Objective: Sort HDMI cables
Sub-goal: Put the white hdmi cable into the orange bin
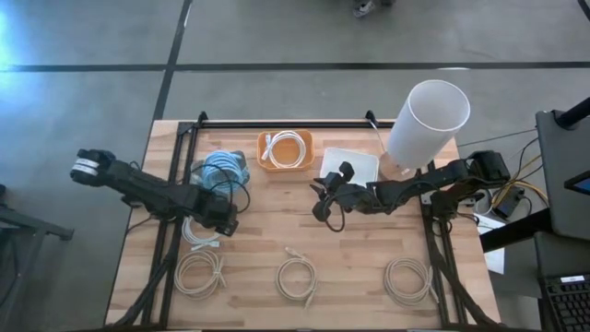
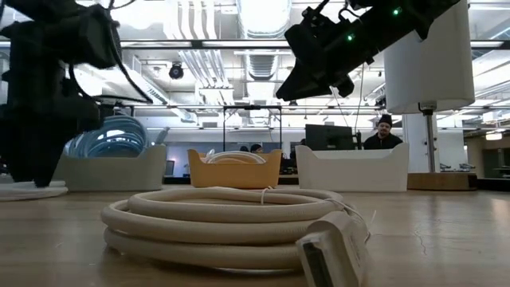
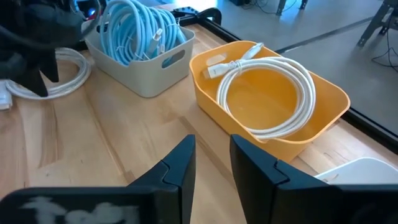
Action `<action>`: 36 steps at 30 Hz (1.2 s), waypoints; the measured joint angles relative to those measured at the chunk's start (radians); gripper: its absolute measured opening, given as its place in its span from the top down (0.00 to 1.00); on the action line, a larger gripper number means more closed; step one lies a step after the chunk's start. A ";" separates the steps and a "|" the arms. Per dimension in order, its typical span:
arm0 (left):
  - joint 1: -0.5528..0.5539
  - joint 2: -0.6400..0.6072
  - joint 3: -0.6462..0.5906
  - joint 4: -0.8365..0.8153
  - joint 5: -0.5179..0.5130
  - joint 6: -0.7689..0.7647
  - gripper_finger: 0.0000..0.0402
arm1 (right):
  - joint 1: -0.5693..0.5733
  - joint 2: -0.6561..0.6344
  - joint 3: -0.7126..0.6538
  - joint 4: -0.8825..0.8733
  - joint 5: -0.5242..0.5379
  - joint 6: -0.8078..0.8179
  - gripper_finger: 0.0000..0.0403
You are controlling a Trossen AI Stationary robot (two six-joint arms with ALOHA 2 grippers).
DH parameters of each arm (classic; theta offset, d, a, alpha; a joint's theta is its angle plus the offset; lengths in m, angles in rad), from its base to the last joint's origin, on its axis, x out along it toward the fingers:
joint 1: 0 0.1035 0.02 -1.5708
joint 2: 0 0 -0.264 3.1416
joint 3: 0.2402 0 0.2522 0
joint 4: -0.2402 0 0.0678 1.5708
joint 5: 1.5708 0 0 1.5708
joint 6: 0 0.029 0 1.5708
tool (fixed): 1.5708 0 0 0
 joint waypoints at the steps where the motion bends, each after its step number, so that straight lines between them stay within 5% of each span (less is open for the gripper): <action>1: 0.000 0.022 0.000 0.009 -0.003 0.004 0.50 | 0.000 0.000 0.000 0.000 0.000 0.001 0.76; 7: -0.004 0.123 0.006 0.034 -0.008 0.031 0.56 | 0.000 0.000 -0.001 -0.001 0.000 0.002 0.77; 17: -0.011 0.110 0.008 0.055 0.038 0.025 0.96 | 0.000 0.000 -0.004 0.000 0.000 0.002 0.79; 29: -0.123 0.064 0.269 0.032 -0.097 0.049 0.96 | 0.000 0.000 -0.016 0.001 0.000 0.002 0.81; 36: -0.148 0.075 0.451 0.022 -0.283 0.289 0.96 | 0.000 0.000 -0.016 0.003 0.000 0.002 0.80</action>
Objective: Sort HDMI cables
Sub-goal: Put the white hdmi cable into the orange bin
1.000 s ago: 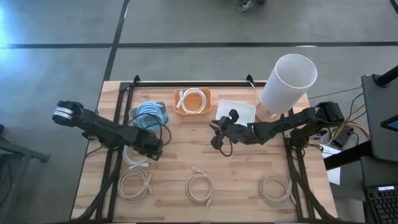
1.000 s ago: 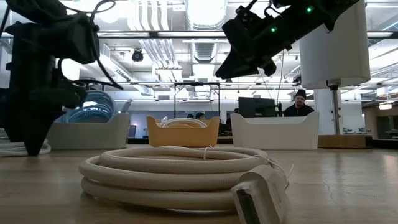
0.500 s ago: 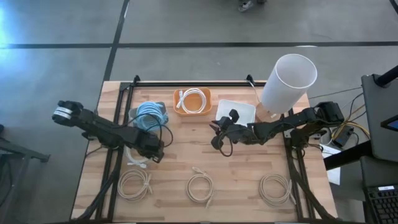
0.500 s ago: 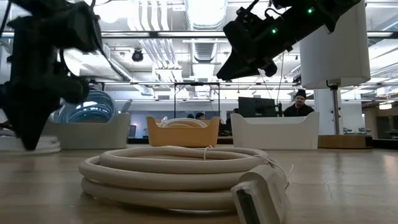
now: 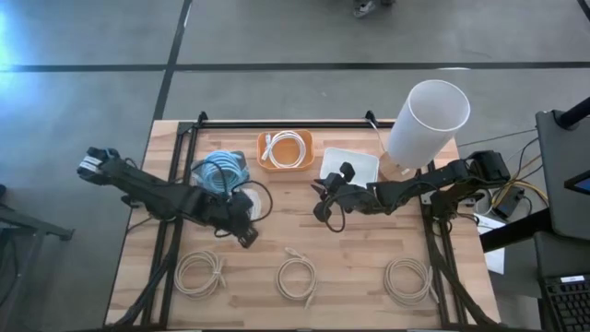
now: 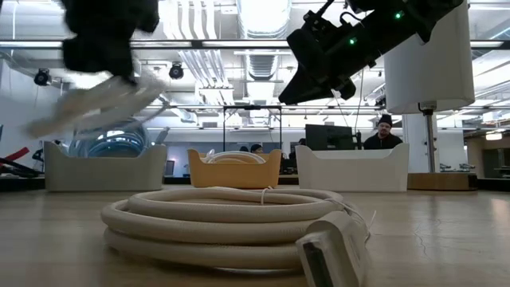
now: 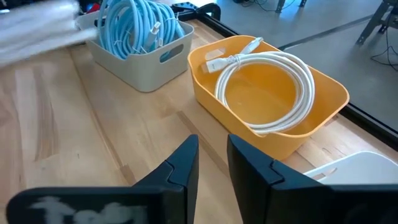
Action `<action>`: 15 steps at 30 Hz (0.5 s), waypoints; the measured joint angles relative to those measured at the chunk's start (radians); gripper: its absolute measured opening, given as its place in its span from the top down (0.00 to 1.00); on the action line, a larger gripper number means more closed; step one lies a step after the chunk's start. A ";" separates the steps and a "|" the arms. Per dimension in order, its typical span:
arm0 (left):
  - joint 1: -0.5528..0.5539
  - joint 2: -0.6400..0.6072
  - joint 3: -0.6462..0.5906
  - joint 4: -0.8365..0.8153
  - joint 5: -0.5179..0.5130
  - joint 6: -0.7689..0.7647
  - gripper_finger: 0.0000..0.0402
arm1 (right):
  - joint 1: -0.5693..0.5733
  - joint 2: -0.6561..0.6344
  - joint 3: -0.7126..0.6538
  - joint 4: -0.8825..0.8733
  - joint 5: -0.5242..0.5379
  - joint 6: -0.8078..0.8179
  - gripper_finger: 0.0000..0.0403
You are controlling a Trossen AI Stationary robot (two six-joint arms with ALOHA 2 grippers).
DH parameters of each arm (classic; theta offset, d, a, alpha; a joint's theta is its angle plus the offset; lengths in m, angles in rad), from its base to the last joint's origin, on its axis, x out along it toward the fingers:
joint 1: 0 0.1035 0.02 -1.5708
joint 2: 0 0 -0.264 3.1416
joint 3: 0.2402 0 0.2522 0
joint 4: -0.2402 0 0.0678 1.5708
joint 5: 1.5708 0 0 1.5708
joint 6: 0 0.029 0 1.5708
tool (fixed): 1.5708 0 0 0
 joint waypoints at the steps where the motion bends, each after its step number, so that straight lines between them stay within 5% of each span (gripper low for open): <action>1: 0.000 0.006 0.022 0.006 -0.030 0.054 0.96 | 0.000 0.000 0.000 0.000 0.000 0.000 0.79; 10: 0.061 0.069 0.080 0.176 -0.327 0.578 0.96 | 0.000 0.000 0.000 0.003 0.000 0.008 0.80; 15: 0.165 0.119 0.079 0.362 -0.364 0.793 0.96 | 0.000 0.000 0.000 0.001 0.000 0.055 0.82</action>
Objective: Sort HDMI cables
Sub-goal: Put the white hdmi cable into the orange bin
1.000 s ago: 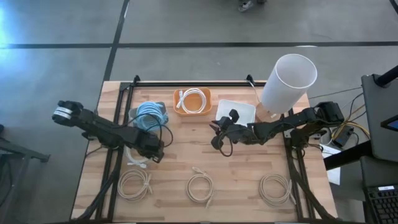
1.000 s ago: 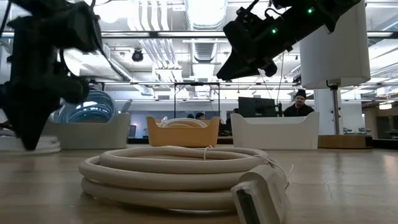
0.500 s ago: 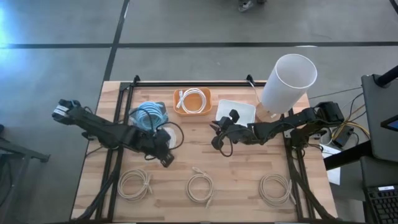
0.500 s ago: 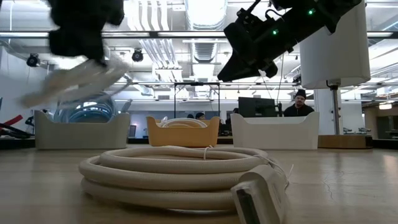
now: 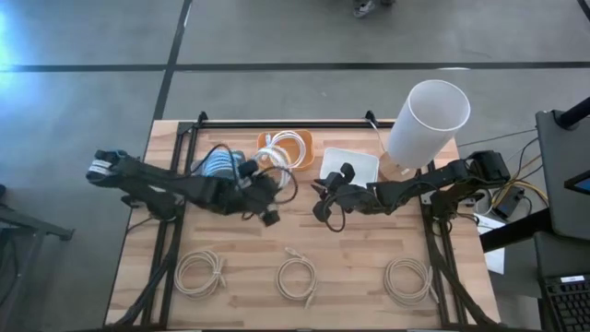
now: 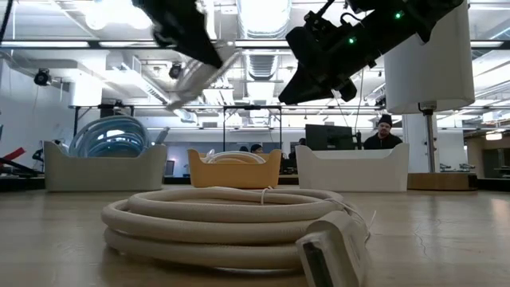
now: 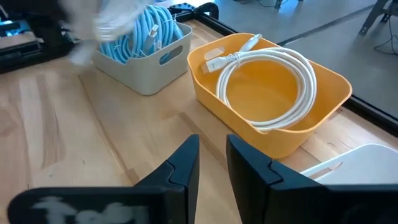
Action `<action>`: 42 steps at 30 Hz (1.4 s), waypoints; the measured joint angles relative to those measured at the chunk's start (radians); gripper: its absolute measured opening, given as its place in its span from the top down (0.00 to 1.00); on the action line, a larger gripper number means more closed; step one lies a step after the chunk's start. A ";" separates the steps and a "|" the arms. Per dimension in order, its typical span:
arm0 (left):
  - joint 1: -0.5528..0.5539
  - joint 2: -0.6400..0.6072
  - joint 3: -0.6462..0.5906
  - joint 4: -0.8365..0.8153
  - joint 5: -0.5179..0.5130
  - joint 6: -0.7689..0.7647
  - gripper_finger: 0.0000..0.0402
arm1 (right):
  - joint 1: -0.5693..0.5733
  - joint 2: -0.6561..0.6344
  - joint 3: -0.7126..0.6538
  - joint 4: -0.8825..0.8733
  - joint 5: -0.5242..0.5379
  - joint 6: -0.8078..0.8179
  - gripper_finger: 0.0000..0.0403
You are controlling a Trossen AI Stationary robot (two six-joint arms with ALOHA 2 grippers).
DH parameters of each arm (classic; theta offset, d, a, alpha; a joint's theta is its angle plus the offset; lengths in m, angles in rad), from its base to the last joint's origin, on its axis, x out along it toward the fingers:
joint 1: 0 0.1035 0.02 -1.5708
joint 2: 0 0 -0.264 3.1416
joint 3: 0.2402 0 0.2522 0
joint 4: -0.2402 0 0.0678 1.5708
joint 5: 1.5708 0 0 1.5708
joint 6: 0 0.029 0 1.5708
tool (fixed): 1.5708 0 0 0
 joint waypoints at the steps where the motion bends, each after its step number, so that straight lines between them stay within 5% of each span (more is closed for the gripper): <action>1: 0.025 0.014 0.000 0.044 -0.001 0.028 0.96 | 0.000 0.000 0.000 0.000 0.000 0.001 0.82; 7: 0.195 0.132 0.000 0.314 0.000 0.091 0.96 | 0.003 0.000 0.000 0.000 0.000 0.007 0.81; 17: 0.419 0.350 0.001 0.462 0.102 0.011 0.93 | 0.014 0.000 -0.006 -0.016 -0.008 0.043 0.82; 33: 0.451 0.475 0.013 0.544 0.118 -0.086 0.92 | 0.013 0.000 -0.030 -0.024 -0.007 0.043 0.82; 42: 0.460 0.473 0.013 0.534 0.156 -0.096 0.76 | 0.013 0.000 -0.032 -0.023 -0.007 0.047 0.82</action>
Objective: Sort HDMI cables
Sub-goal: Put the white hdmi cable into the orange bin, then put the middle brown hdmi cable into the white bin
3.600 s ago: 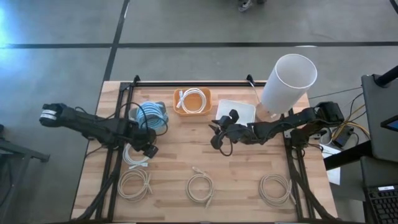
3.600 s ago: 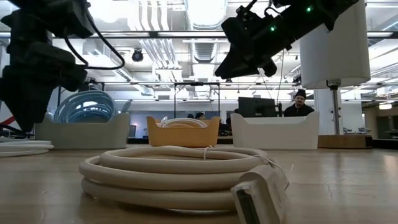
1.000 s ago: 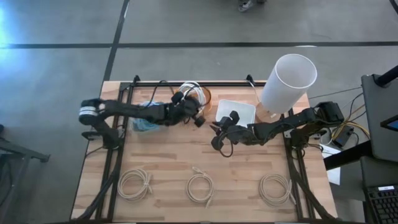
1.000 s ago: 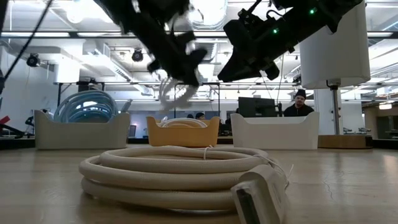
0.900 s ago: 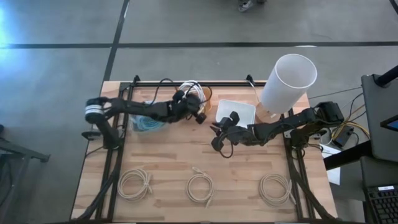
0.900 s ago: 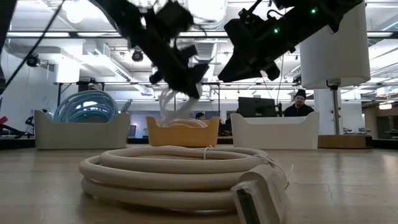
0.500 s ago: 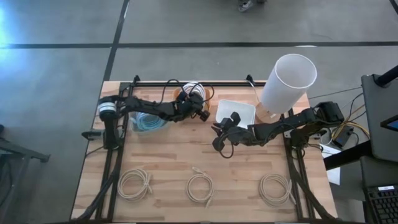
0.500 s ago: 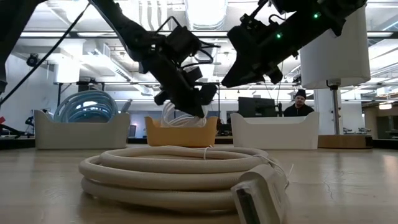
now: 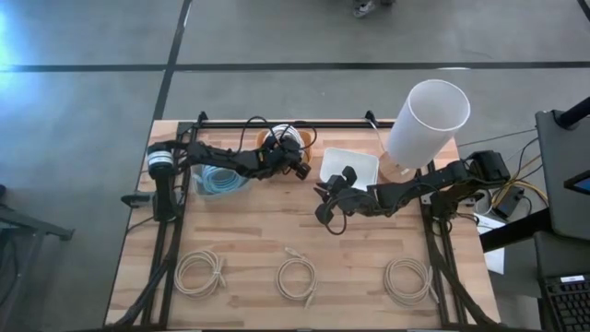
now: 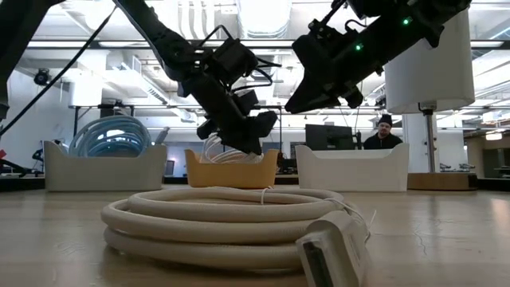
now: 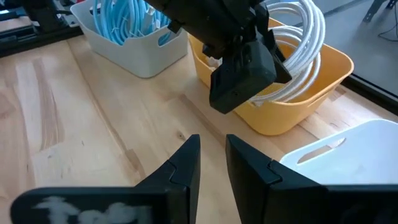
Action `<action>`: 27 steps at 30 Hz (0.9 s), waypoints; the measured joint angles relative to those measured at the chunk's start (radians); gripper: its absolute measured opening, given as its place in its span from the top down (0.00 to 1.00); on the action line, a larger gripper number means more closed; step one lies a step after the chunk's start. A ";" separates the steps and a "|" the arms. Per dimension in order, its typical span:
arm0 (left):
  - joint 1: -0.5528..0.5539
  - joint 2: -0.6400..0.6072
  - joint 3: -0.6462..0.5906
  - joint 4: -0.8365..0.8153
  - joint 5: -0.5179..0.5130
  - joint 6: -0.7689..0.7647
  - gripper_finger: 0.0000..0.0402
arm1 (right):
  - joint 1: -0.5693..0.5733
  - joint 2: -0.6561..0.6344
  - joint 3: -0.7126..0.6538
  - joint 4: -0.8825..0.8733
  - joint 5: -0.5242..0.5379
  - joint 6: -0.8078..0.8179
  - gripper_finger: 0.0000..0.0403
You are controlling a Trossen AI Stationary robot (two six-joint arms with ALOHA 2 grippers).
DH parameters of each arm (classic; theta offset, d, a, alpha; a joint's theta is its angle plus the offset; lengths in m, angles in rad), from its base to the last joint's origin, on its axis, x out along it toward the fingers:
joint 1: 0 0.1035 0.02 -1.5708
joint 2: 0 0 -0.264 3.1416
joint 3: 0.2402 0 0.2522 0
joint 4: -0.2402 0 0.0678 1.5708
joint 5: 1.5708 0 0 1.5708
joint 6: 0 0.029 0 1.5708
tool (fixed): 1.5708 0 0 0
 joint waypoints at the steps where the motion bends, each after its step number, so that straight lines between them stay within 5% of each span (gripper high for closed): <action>1: 0.000 -0.001 0.001 -0.001 0.007 0.000 0.74 | 0.000 0.000 0.000 0.000 0.000 0.006 0.81; 11: -0.003 -0.134 0.003 -0.179 0.121 0.019 0.65 | 0.017 0.000 0.000 -0.006 -0.108 0.027 0.77; 18: -0.025 -0.330 0.000 -0.427 0.329 0.039 0.65 | 0.027 0.000 0.000 -0.006 -0.106 0.026 0.71; 27: -0.185 -0.559 -0.033 -0.519 0.224 0.132 0.65 | 0.029 0.000 0.003 0.000 -0.265 0.013 0.66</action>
